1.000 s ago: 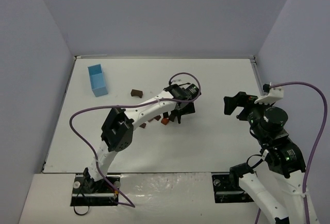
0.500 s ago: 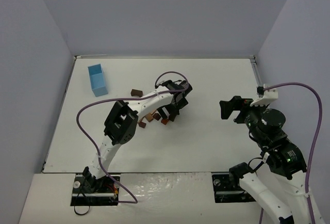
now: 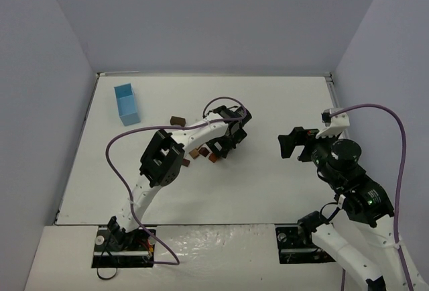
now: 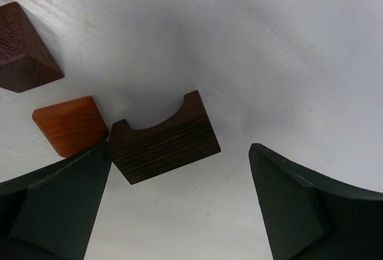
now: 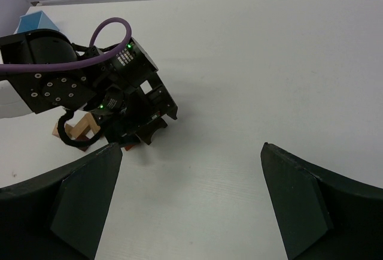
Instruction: Build the wood block tower
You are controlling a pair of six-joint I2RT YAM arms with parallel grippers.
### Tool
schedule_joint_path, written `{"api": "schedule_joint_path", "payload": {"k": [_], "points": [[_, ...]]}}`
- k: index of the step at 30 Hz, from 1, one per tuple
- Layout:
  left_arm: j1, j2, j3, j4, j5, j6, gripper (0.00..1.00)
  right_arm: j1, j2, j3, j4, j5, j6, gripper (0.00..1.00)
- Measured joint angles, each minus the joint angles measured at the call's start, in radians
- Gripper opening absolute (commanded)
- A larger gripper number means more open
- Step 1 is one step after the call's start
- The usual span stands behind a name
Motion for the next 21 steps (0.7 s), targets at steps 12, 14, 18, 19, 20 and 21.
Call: {"api": "schedule_joint_path", "payload": {"k": [12, 14, 18, 19, 20, 21], "points": [[0.004, 0.012, 0.0, 0.0, 0.002, -0.008, 0.65, 0.009, 0.019, -0.015, 0.0, 0.002, -0.017, 1.0], [0.005, 0.012, 0.0, 0.0, 0.0, -0.003, 0.59, 0.01, 0.02, -0.018, 0.0, 0.002, -0.018, 1.0], [0.006, 0.012, 0.0, 0.0, -0.003, 0.01, 0.47, 0.016, 0.021, -0.018, 0.001, 0.003, -0.02, 1.0], [0.006, 0.011, -0.001, 0.0, -0.003, 0.015, 0.46, 0.018, 0.021, -0.018, 0.0, 0.004, -0.02, 1.0], [0.006, 0.011, -0.002, 0.0, -0.003, 0.021, 0.39, 0.02, 0.022, -0.018, 0.001, 0.005, -0.02, 1.0], [0.006, 0.011, -0.002, 0.001, -0.003, 0.025, 0.33, 0.022, 0.022, -0.018, 0.001, 0.005, -0.02, 1.0]]}}
